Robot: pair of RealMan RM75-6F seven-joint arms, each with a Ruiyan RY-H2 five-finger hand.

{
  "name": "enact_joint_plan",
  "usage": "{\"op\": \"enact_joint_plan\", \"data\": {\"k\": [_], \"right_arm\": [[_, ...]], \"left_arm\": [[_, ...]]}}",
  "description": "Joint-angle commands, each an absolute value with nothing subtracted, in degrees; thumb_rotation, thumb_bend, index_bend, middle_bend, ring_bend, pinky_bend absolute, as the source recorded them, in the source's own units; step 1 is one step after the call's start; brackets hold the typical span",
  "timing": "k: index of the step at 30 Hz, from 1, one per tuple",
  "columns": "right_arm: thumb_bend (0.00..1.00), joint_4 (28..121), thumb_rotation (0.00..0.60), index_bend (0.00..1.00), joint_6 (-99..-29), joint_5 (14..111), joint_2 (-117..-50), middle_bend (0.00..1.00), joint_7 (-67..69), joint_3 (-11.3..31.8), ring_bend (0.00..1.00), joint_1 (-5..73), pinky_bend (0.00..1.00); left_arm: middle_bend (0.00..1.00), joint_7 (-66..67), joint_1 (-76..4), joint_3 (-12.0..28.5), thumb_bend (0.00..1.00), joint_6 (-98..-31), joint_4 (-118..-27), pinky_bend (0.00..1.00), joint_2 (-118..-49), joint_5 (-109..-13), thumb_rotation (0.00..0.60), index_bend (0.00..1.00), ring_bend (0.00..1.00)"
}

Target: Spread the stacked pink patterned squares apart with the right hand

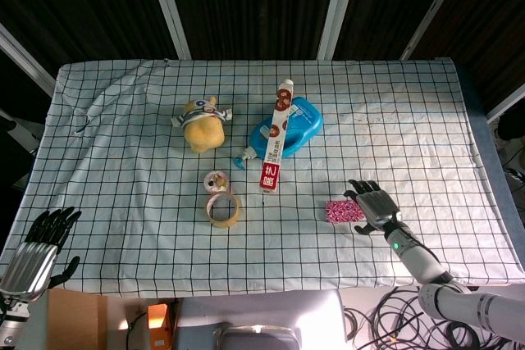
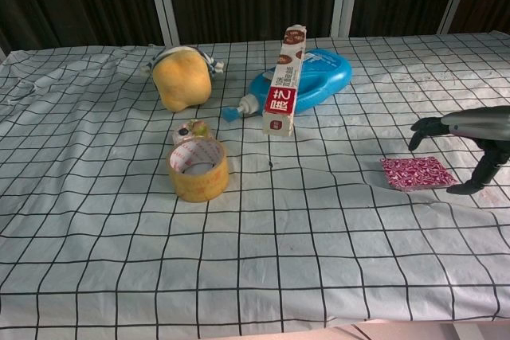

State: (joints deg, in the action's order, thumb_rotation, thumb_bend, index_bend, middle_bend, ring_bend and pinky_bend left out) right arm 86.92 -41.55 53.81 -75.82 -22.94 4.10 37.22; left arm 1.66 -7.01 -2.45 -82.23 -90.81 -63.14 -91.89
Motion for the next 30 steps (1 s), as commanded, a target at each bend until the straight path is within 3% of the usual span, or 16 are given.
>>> {"op": "enact_joint_plan", "data": {"k": [1,30], "right_arm": [[0.19,87.1,0.600,0.21,-41.7,53.3,-75.9,0.00,-22.9,3.9,0.00,37.6,0.05],[0.19,86.6,0.600,0.34,-44.5,49.3,-78.6,0.00,-24.7,1.4,0.00,40.8,0.06]], "left_arm": [[0.04,1.7,-7.0,-2.5,0.38,-82.3,-90.7,0.00,-63.2,-91.9,0.600,0.00,0.00],[0.05,2.2,-7.1,-2.6,0.38,-81.8,-90.8,0.00,-63.3,-91.9,0.600,0.00,0.00]]}}
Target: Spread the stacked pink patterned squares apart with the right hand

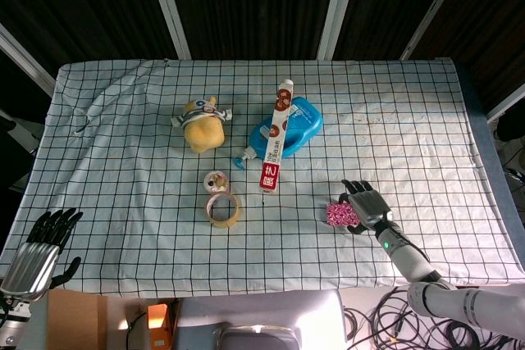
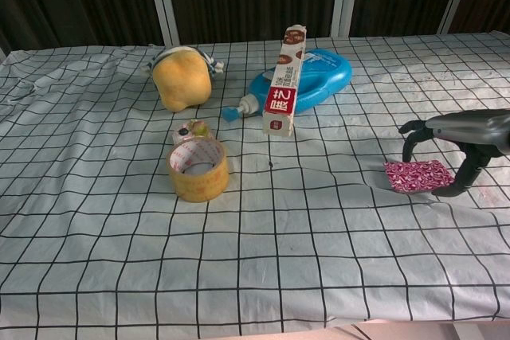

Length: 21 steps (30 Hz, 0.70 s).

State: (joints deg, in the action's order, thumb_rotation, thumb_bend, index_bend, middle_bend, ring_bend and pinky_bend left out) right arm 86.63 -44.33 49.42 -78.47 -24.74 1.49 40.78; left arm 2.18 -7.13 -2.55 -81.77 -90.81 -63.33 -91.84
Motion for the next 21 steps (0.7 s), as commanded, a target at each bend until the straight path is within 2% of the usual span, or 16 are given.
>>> {"op": "enact_joint_plan", "data": {"k": [1,11,21], "right_arm": [[0.19,86.6,0.600,0.34,-44.6,49.2,-78.7,0.00,-24.8,1.4,0.00,40.8,0.06],[0.19,86.9,0.600,0.38,-46.1,48.6,-78.8,0.00,-25.1,1.3,0.00,41.0,0.07],[0.19,89.5,0.600,0.48,-48.1,50.5,-77.3,0.00,-24.3,1.2,0.00,40.3,0.08]], "left_arm": [[0.05,2.1,-7.1,-2.7,0.38,-81.8,-90.8,0.00,-63.3,-92.0,0.600,0.00,0.00],[0.06,2.0,-7.1,-2.7,0.38,-81.6,-90.9,0.00,-63.2,-91.9,0.600,0.00,0.00],[0.06,1.9,-7.1,-2.6,0.38,-81.8,-90.9,0.00,-63.2,-91.8,0.600,0.00,0.00]]}}
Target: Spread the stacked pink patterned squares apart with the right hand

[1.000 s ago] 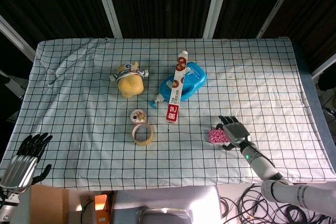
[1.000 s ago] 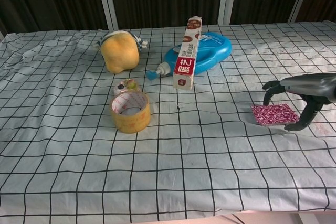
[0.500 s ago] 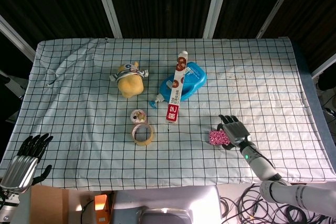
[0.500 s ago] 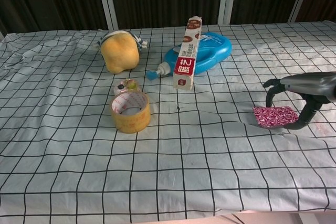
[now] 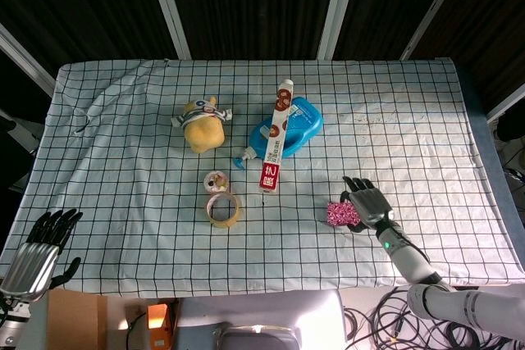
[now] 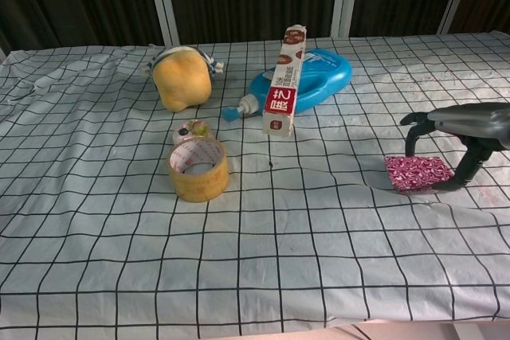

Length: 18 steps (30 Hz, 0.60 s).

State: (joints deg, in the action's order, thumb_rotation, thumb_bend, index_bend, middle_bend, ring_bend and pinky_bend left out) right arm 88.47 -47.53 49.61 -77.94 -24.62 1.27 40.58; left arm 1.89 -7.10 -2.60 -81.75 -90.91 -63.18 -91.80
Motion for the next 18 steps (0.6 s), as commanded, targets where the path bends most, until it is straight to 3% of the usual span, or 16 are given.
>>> {"op": "enact_joint_plan", "data": {"k": [1,11,18], "right_arm": [[0.19,90.1,0.600,0.48,-48.5,51.1,-77.0,0.00,-24.2,1.1,0.00,40.1,0.08],[0.19,99.1,0.600,0.47,-51.4,61.1,-74.0,0.00,-24.0,-1.9,0.00,37.9,0.08],[0.19,100.8,0.600,0.43,-51.9,65.5,-76.2,0.00,-29.5,-5.9,0.00,37.0,0.08]], "left_arm": [[0.06,1.8,-7.1,-2.6,0.38,-81.8,-90.9,0.00,-63.2,-91.8,0.600,0.00,0.00],[0.06,1.9,-7.0,-2.6,0.38,-82.0,-91.0,0.00,-63.2,-91.9,0.600,0.00,0.00],[0.06,1.6,-6.9,-2.6,0.38,-82.3,-91.0,0.00,-63.0,-92.1,0.600,0.00,0.00]]}}
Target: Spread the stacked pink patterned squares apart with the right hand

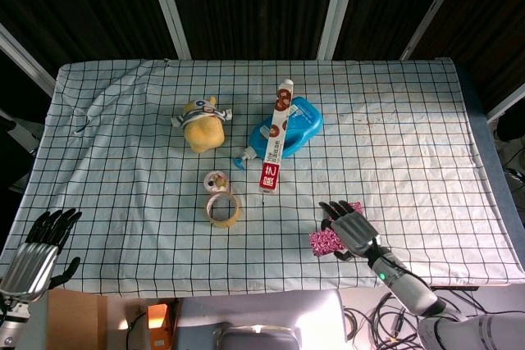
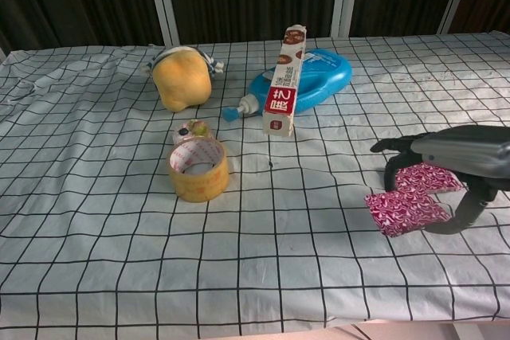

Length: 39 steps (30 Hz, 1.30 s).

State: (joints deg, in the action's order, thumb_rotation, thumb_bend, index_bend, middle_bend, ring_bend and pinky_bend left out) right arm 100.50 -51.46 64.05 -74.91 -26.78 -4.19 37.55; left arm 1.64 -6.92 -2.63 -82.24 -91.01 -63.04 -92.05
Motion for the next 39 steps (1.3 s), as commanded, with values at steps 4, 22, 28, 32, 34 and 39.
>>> {"op": "enact_joint_plan", "data": {"k": [4,22,28,32,34,39], "right_arm": [[0.19,100.7,0.600,0.34,-52.4,65.7,-77.0,0.00,-30.8,-6.4,0.00,36.7,0.08],[0.19,97.2,0.600,0.09,-52.3,58.5,-74.4,0.00,-28.0,-1.7,0.00,36.5,0.08],[0.19,91.9,0.600,0.13,-48.4,53.0,-75.6,0.00,-27.3,-0.2,0.00,38.4,0.08],[0.19,89.5,0.600,0.16,-47.0,51.1,-76.8,0.00,-27.7,-0.1,0.00,39.3,0.08],[0.19,88.9,0.600,0.18,-46.7,50.5,-77.3,0.00,-28.0,-0.2,0.00,39.6,0.08],[0.19,88.0,0.600,0.27,-46.6,50.1,-78.1,0.00,-27.7,-0.1,0.00,39.9,0.08]], "left_arm": [[0.06,1.5,-6.8,-2.7,0.38,-82.4,-90.9,0.00,-63.0,-92.1,0.600,0.00,0.00],[0.06,1.3,-6.7,-2.7,0.38,-82.5,-90.8,0.00,-63.0,-92.1,0.600,0.00,0.00],[0.06,1.6,-7.0,-2.5,0.38,-81.9,-91.0,0.00,-63.1,-91.9,0.600,0.00,0.00],[0.06,1.8,-7.3,-2.4,0.38,-81.3,-91.1,0.00,-63.1,-91.5,0.600,0.00,0.00],[0.06,1.9,-7.3,-2.4,0.38,-81.2,-91.1,0.00,-63.2,-91.4,0.600,0.00,0.00],[0.06,1.9,-7.3,-2.3,0.38,-81.2,-91.1,0.00,-63.2,-91.3,0.600,0.00,0.00]]}}
